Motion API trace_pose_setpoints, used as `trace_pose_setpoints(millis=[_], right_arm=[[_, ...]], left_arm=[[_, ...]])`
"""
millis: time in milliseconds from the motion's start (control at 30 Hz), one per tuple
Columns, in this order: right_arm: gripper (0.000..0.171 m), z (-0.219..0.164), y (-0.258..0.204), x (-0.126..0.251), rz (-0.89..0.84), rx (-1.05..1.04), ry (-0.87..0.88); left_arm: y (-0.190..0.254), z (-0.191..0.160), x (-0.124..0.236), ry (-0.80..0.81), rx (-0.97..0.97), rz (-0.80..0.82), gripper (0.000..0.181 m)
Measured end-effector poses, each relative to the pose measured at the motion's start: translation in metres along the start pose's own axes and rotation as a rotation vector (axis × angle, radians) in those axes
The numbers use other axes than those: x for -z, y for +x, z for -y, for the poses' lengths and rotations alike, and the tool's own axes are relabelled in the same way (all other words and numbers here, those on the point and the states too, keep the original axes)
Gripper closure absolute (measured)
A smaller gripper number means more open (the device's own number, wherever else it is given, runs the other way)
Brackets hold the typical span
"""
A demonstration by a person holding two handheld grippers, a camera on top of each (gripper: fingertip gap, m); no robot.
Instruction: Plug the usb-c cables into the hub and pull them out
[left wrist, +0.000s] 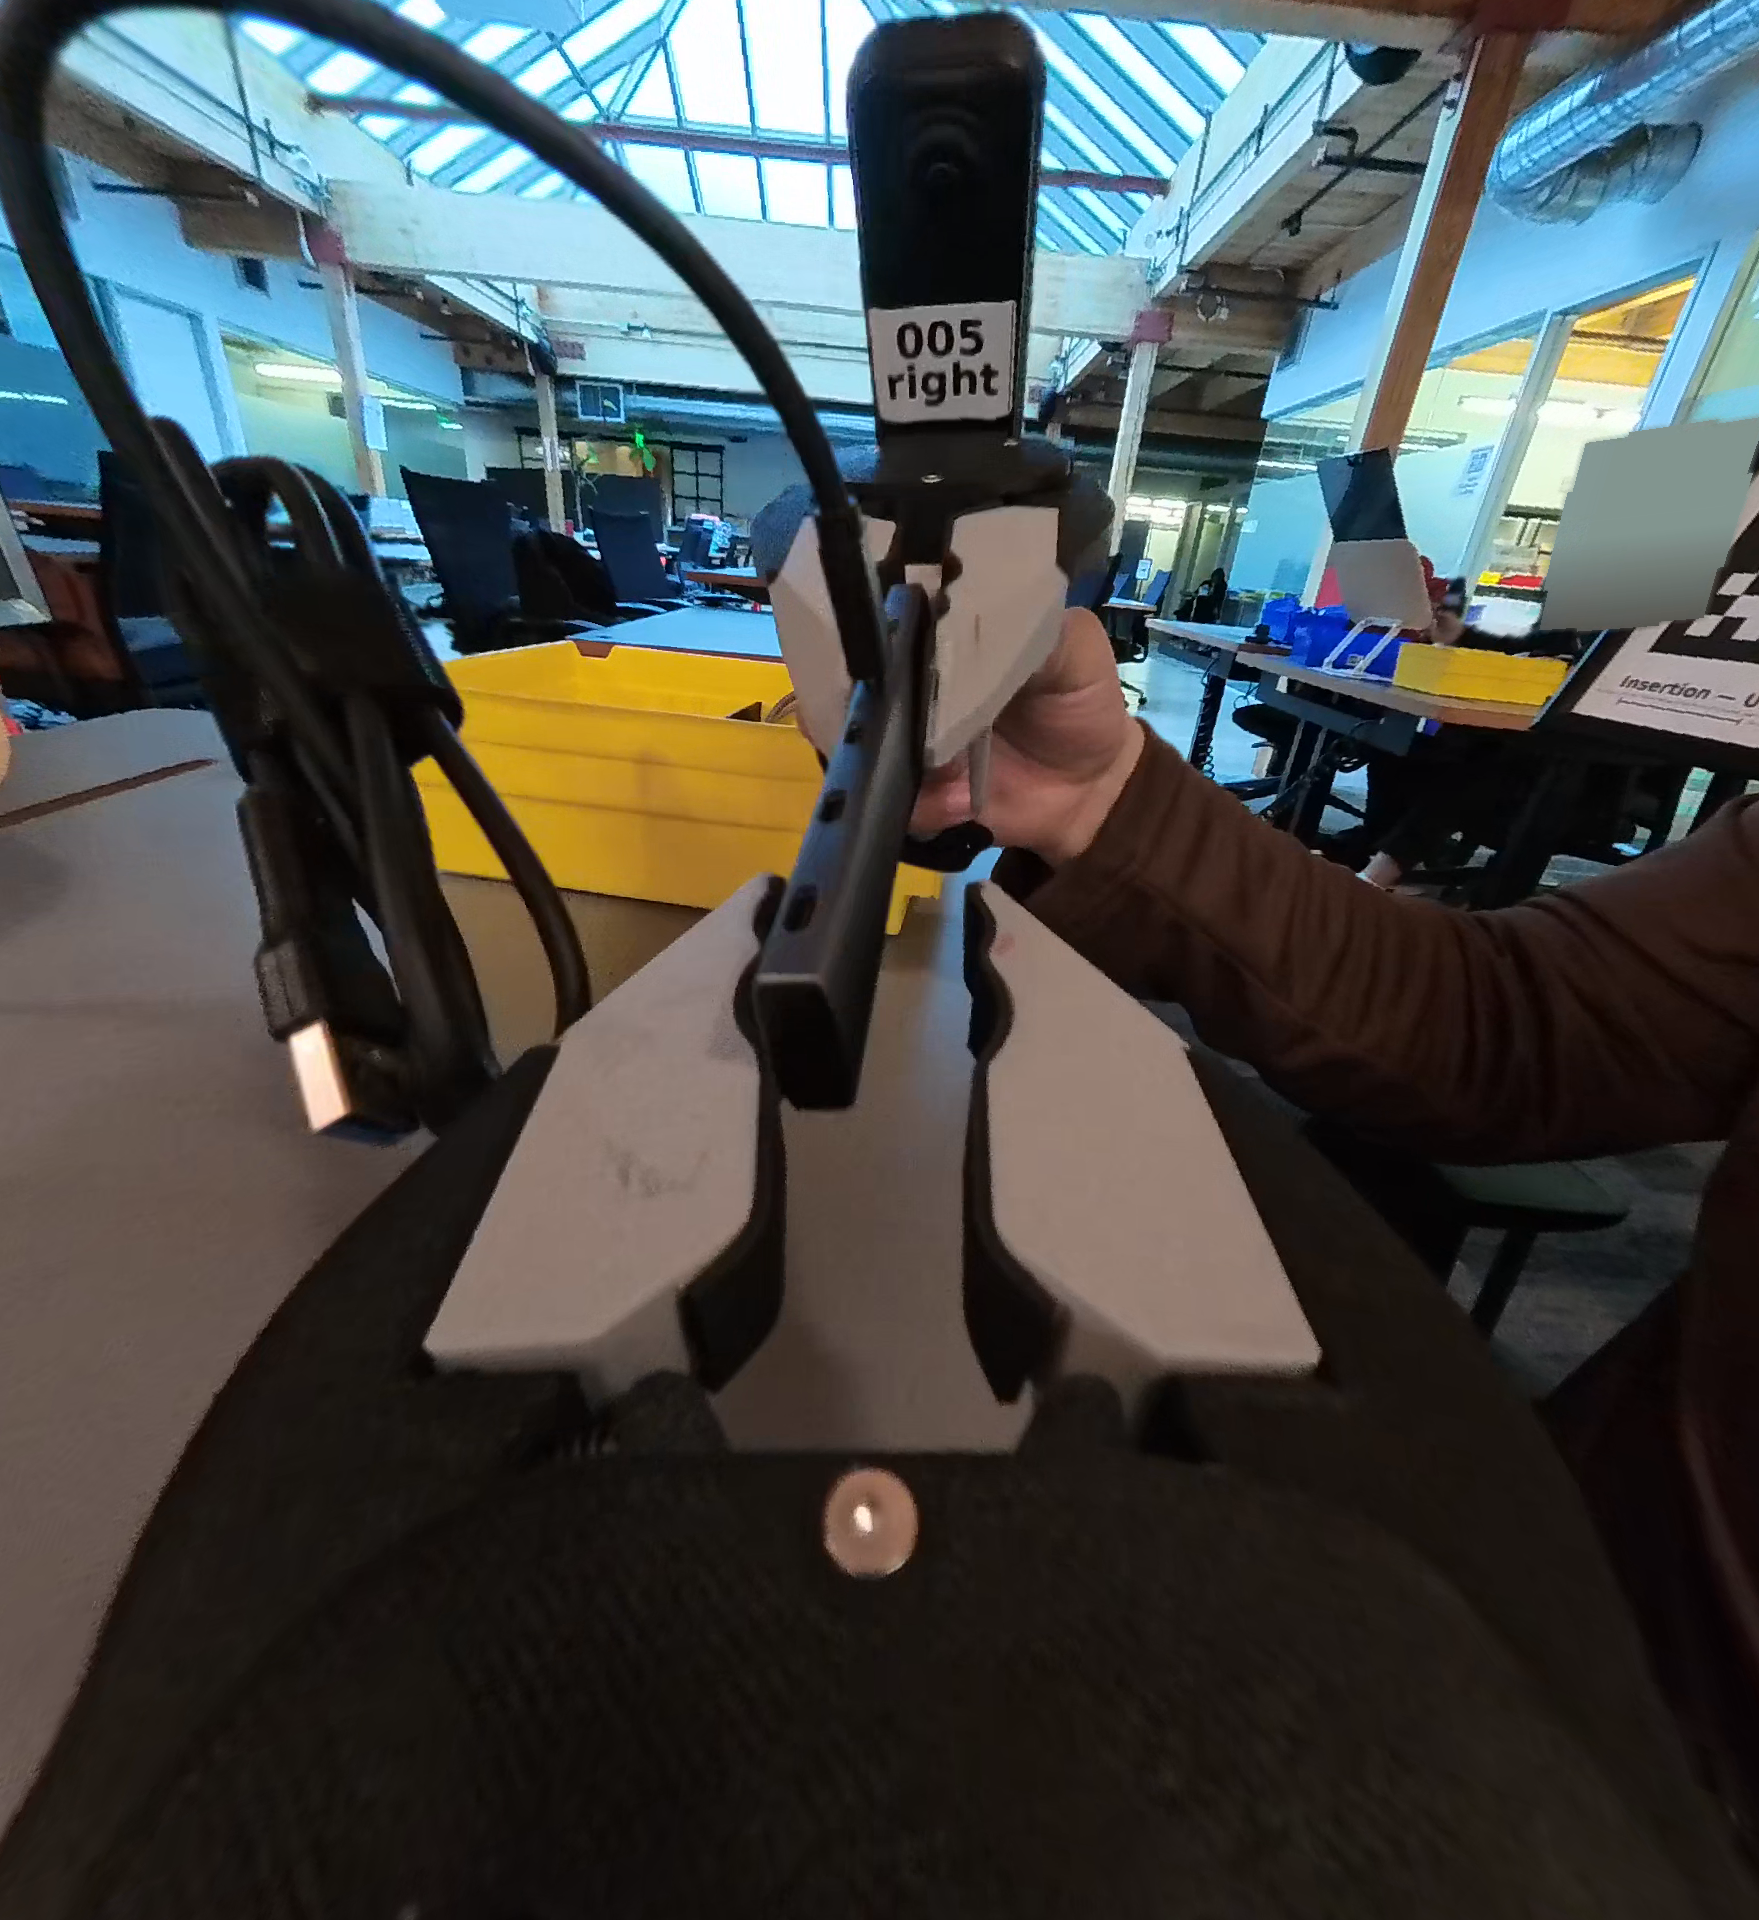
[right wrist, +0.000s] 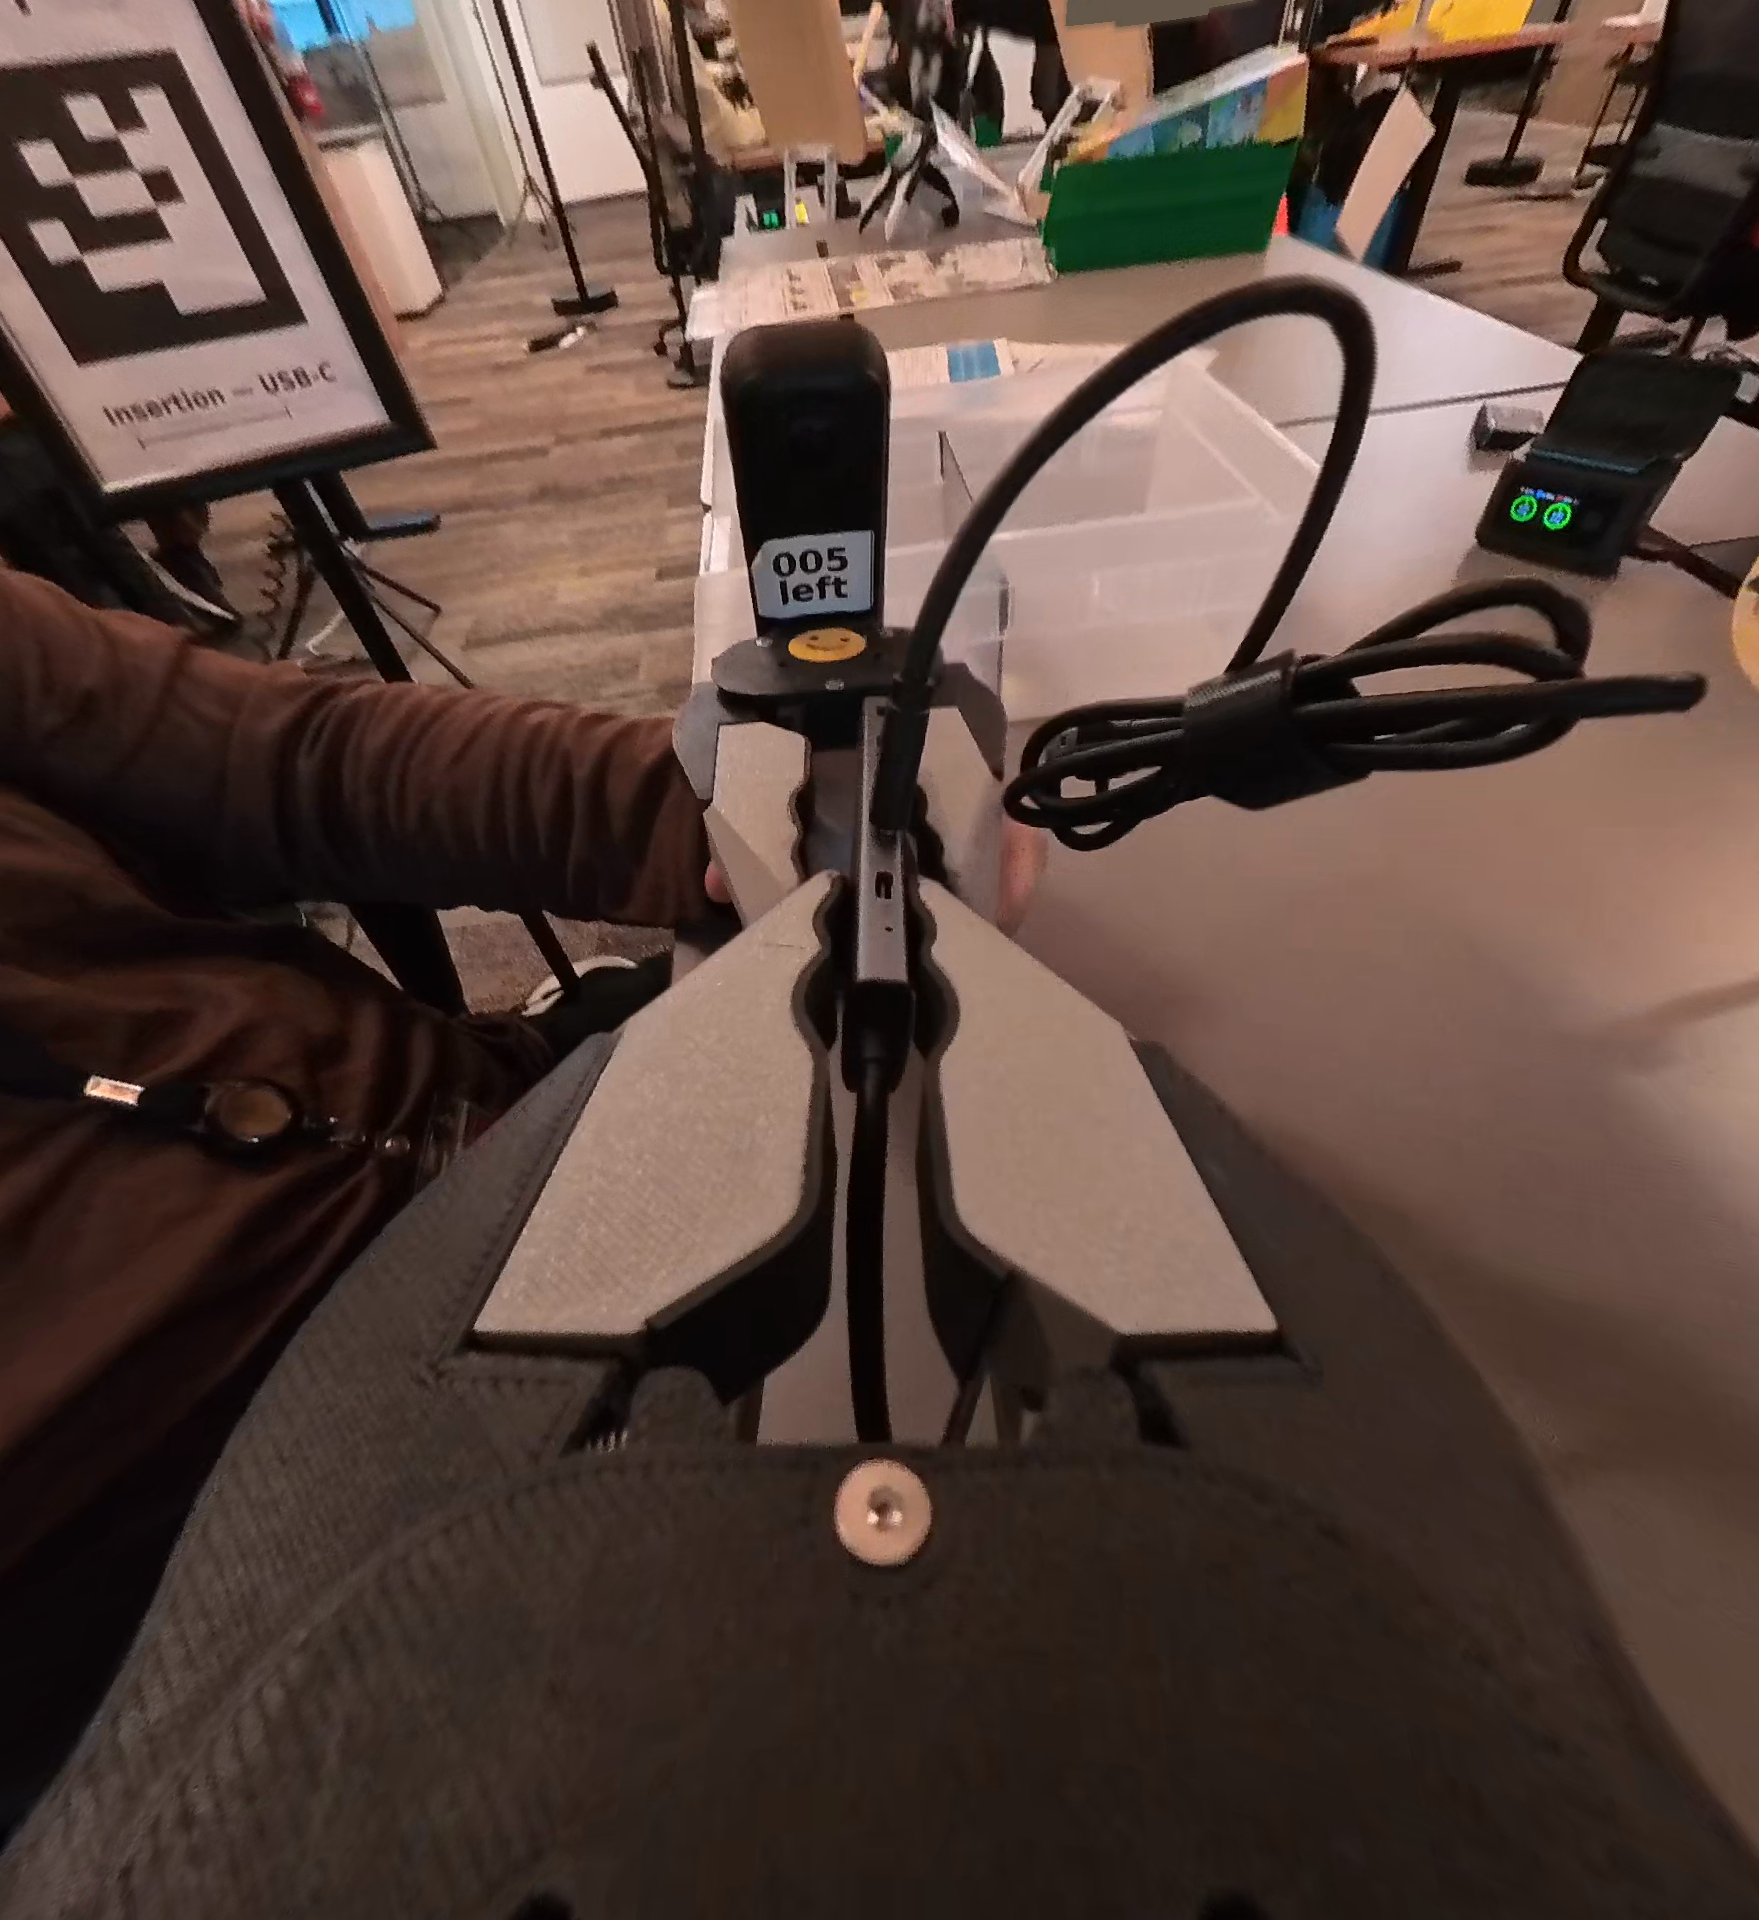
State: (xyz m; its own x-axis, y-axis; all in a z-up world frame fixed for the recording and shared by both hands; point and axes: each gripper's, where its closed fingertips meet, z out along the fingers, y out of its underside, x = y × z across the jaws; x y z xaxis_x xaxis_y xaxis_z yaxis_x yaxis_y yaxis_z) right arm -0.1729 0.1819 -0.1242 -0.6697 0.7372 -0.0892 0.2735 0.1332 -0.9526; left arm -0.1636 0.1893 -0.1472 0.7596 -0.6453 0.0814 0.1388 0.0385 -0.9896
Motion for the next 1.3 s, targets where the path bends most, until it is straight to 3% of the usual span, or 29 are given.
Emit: trace_pose_setpoints(millis=[167,333,800,1300], right_arm=[[0.164,0.006,-0.011,-0.005,0.095,-0.029,0.054],[0.164,-0.008,-0.010,-0.016,0.083,-0.015,-0.022],[0.164,-0.021,-0.011,-0.013,0.067,0.048,-0.080],[0.164,-0.024,-0.013,-0.013,0.086,0.050,-0.086]], left_arm=[[0.001,-0.001,-0.001,-0.010,-0.009,-0.004,0.153],[0.009,0.000,0.001,0.001,-0.031,-0.047,0.172],[0.011,-0.012,-0.003,-0.095,-0.142,-0.036,0.174],[0.013,-0.013,-0.003,-0.099,-0.138,-0.044,0.173]])
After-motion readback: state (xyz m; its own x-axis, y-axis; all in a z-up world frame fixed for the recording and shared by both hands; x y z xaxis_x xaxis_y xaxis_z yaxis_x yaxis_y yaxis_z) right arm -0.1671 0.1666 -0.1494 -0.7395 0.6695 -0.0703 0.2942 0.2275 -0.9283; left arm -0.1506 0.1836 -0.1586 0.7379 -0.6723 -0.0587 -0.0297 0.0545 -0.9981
